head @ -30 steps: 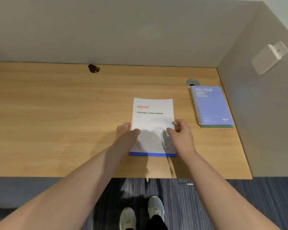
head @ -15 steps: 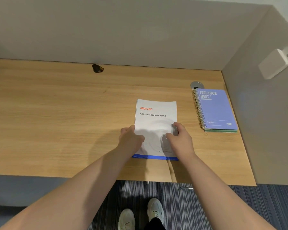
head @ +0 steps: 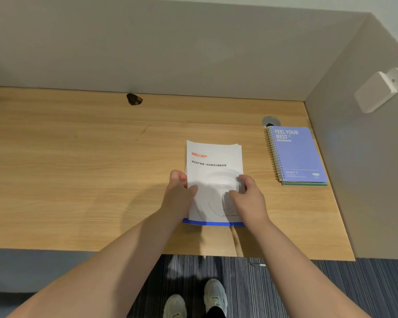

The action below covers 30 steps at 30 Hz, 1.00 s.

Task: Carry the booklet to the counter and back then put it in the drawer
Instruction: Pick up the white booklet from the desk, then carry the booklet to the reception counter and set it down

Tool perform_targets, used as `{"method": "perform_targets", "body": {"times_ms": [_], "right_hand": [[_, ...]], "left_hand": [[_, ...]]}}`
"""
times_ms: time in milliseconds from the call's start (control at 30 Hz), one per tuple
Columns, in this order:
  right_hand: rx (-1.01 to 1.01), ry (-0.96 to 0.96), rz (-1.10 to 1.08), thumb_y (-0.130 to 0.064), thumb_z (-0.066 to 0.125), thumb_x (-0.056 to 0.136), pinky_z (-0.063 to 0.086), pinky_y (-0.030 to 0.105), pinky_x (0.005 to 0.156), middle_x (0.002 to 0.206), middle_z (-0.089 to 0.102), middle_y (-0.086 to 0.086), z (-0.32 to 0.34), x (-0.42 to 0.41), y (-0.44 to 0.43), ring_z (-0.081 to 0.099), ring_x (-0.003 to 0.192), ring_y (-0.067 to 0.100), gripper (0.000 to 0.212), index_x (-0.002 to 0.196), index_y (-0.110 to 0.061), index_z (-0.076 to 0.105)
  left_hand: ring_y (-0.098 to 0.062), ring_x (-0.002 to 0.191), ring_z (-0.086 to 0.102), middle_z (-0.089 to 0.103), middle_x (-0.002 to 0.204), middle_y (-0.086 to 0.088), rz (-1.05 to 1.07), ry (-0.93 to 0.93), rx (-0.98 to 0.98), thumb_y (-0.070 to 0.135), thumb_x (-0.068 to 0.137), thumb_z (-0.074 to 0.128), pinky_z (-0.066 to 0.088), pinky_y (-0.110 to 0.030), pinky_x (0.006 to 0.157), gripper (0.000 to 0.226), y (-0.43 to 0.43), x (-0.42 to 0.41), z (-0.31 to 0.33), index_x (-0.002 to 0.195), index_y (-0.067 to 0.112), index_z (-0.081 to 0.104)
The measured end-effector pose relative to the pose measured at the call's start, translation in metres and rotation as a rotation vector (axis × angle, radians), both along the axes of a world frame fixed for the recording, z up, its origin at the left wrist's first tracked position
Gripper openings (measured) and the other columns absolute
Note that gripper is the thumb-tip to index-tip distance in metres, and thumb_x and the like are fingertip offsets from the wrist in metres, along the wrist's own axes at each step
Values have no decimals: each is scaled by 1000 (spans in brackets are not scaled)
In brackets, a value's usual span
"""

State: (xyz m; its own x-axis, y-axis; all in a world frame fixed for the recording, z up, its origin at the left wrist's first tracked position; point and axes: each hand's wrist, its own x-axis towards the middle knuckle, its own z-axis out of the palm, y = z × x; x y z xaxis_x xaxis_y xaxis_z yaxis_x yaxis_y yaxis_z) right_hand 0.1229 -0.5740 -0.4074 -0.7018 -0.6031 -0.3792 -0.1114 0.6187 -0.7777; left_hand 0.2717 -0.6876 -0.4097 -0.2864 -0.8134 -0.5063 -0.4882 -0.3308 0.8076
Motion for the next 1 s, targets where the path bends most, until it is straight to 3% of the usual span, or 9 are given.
{"method": "perform_targets", "body": {"times_ms": [133, 200, 300, 400, 567, 700, 800, 900, 1000], "right_hand": [[-12, -10, 5, -12, 64, 90, 42, 25, 85, 143, 60, 3, -3, -1, 2, 52, 109, 13, 62, 149, -18, 49], [-34, -24, -14, -14, 68, 89, 46, 26, 84, 141, 62, 2, -2, -2, 3, 56, 111, 15, 62, 148, -17, 50], [-99, -24, -68, -21, 76, 88, 53, 37, 100, 133, 65, -1, 4, -6, 3, 62, 120, 20, 61, 144, -17, 52], [-220, -112, -151, -23, 80, 86, 57, 29, 85, 113, 70, -14, 23, -14, 1, 70, 106, 11, 56, 136, -20, 54], [-451, -421, -159, -7, 70, 96, 64, 30, 69, 106, 83, 5, 87, -31, -11, 81, 89, 19, 21, 116, -13, 67], [-538, -358, -38, -2, 62, 100, 53, 16, 47, 86, 84, -2, 164, -38, -24, 77, 67, 12, 15, 110, -12, 68], [-563, -250, -10, -5, 62, 100, 64, 32, 66, 97, 84, 3, 217, -28, -32, 80, 80, 19, 16, 108, -17, 69], [-612, -202, -3, -7, 63, 100, 64, 44, 82, 105, 83, 6, 260, -9, -34, 79, 92, 27, 15, 107, -19, 70], [-661, -212, 6, -10, 61, 99, 65, 46, 82, 108, 82, 7, 287, 7, -26, 80, 95, 29, 15, 109, -18, 69]], "left_hand": [[-14, 93, 67, 70, 105, 9, -33, 0, -24, 15, 93, 66, 55, -36, 74, 32, 2, -5, 2, 119, 26, 52], [-10, 91, 68, 72, 103, 14, -50, 34, -53, 14, 92, 64, 53, -32, 69, 28, 2, -6, 6, 114, 30, 56], [-2, 83, 72, 76, 96, 19, -54, 176, -40, 8, 91, 61, 53, -18, 59, 29, 1, -7, 21, 106, 33, 59], [-4, 90, 74, 77, 102, 16, -59, 317, -21, 0, 93, 60, 55, -15, 62, 32, -3, -5, 43, 109, 28, 60], [-11, 99, 75, 77, 107, 15, -101, 410, -82, 0, 95, 61, 60, -37, 80, 32, -20, 2, 102, 110, 28, 57], [-18, 104, 74, 76, 114, 8, -122, 451, -119, 2, 96, 59, 58, -51, 90, 30, -32, 13, 164, 116, 24, 54], [-14, 97, 75, 76, 110, 10, -112, 431, -197, 15, 99, 58, 58, -47, 91, 20, -33, 21, 213, 113, 27, 51], [5, 83, 72, 72, 109, 15, -110, 404, -376, 26, 99, 59, 54, -15, 63, 15, -27, 34, 260, 107, 33, 48], [3, 84, 71, 71, 106, 17, -97, 395, -484, 33, 99, 59, 53, -20, 63, 12, -18, 49, 295, 104, 35, 48]]}}
